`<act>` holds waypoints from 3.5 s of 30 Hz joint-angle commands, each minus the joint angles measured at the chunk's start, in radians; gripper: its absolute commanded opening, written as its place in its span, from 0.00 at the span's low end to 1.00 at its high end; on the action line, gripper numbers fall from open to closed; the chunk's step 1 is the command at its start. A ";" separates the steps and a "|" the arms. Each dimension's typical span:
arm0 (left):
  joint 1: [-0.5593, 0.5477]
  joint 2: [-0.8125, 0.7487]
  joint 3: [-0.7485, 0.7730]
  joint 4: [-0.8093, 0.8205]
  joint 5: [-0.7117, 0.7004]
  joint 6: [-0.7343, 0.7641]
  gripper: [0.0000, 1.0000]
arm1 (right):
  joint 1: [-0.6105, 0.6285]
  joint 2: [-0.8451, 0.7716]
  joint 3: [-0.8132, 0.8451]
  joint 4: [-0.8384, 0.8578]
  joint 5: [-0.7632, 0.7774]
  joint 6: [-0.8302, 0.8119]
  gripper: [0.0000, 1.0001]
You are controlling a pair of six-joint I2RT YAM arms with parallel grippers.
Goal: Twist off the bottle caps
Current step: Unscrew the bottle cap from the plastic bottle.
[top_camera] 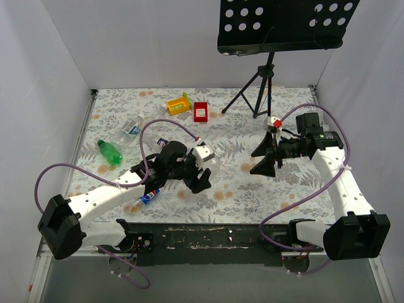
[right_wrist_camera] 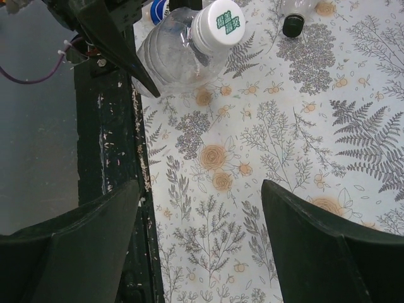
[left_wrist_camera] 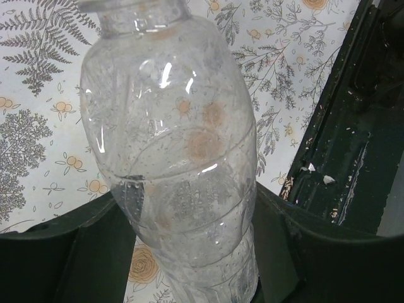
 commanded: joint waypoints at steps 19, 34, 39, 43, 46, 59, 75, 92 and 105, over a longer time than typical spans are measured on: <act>-0.022 0.031 0.034 0.024 0.146 0.090 0.18 | 0.143 0.088 0.019 0.313 0.107 0.493 0.82; -0.038 0.127 0.103 -0.038 0.194 0.145 0.17 | 0.229 0.187 0.085 0.298 0.054 0.534 0.78; -0.041 0.139 0.114 -0.052 0.192 0.158 0.17 | 0.228 0.198 0.092 0.296 0.025 0.546 0.72; -0.043 0.140 0.122 -0.057 0.188 0.165 0.17 | 0.229 0.200 0.090 0.287 0.014 0.545 0.61; -0.043 0.140 0.123 -0.058 0.186 0.171 0.17 | 0.229 0.198 0.087 0.276 0.003 0.534 0.49; -0.043 0.123 0.105 -0.040 0.155 0.208 0.17 | 0.231 0.200 0.096 0.197 -0.026 0.447 0.51; -0.037 0.078 0.060 -0.045 0.221 0.262 0.16 | 0.284 0.192 0.138 -0.018 -0.052 0.070 0.04; 0.110 0.077 0.077 -0.126 0.606 0.291 0.15 | 0.374 -0.010 0.073 0.003 0.158 -0.402 0.03; 0.089 0.059 0.068 -0.140 0.415 0.279 0.12 | 0.370 -0.066 -0.063 0.121 0.129 -0.236 0.10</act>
